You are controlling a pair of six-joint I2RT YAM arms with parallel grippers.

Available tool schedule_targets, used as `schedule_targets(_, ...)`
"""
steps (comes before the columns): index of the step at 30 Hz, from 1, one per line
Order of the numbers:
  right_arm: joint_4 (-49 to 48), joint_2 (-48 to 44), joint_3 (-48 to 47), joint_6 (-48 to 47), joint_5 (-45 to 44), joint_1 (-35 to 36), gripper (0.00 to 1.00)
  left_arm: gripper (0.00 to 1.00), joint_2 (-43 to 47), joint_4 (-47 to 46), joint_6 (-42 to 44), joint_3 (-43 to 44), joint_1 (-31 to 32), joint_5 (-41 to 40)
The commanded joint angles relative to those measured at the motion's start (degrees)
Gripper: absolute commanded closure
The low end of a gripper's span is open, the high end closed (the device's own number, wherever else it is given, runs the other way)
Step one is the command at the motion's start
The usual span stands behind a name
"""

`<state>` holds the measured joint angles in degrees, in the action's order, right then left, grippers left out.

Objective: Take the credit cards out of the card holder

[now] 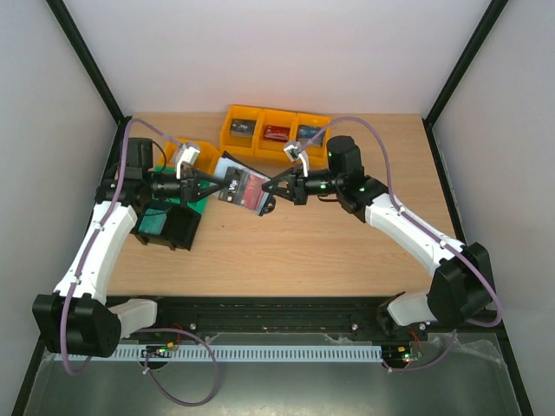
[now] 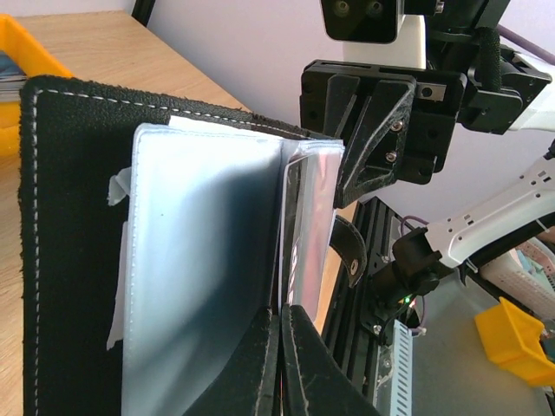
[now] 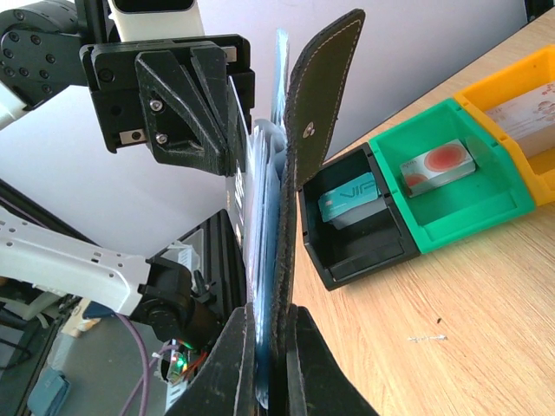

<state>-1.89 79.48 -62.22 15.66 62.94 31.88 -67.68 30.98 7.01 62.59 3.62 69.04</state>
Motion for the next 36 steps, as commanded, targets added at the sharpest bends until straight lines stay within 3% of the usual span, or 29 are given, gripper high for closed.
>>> schedule_targets(1,-0.8,-1.6,-0.4,-0.3,0.4,-0.1,0.98,0.98,0.7,-0.6,0.6,-0.2,-0.5,-0.2)
schedule_targets(12,0.7,-0.3,-0.9,-0.7,1.0,-0.8,0.99,0.98,0.2,1.0,3.0,-0.3,-1.2,0.7)
schedule_targets(24,0.7,1.2,2.2,3.5,-3.6,-3.5,0.98,0.98,0.3,-1.7,0.9,0.6,-7.2,-1.0)
schedule_targets(30,7.3,10.8,1.3,3.6,-6.5,-4.0,0.98,0.98,0.9,-1.6,-0.9,1.9,-8.0,-6.9)
schedule_targets(36,9.8,21.7,-0.2,3.0,-4.5,-4.0,0.98,0.98,0.9,-0.6,-1.0,1.0,-7.8,-7.2)
